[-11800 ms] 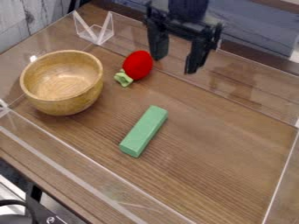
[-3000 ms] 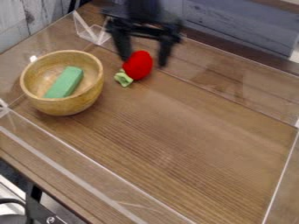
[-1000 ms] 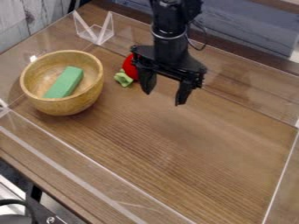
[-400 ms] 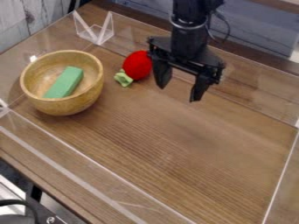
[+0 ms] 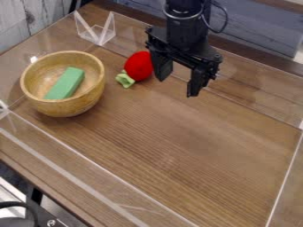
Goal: Put the green block in the brown bowl
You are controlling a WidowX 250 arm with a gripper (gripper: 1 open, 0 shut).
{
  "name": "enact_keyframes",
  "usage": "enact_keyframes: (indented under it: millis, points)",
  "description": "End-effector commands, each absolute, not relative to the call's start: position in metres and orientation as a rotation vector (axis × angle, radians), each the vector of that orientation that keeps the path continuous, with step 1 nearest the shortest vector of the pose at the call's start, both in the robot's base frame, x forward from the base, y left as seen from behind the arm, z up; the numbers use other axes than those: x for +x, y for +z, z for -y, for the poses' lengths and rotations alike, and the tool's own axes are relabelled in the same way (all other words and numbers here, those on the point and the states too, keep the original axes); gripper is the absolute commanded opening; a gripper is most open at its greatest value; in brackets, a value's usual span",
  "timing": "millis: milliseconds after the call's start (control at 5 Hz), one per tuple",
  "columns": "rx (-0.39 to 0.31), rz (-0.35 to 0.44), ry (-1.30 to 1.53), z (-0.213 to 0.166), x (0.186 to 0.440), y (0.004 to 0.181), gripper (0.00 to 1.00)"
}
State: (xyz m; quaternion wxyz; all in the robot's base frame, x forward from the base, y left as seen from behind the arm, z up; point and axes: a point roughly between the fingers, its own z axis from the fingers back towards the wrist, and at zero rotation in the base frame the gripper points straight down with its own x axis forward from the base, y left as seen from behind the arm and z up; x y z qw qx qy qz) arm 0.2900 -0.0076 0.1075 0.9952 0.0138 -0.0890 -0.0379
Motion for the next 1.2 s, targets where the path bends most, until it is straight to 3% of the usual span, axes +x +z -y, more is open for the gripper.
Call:
enact_keyframes:
  millis: [0, 800, 1000]
  points:
    - [0.028, 0.228, -0.09, 0.014, 0.297, 0.119, 1.0]
    - [0.043, 0.21, 0.069, 0.017, 0.311, 0.116, 1.0]
    - [0.027, 0.203, -0.018, 0.016, 0.302, 0.121, 1.0]
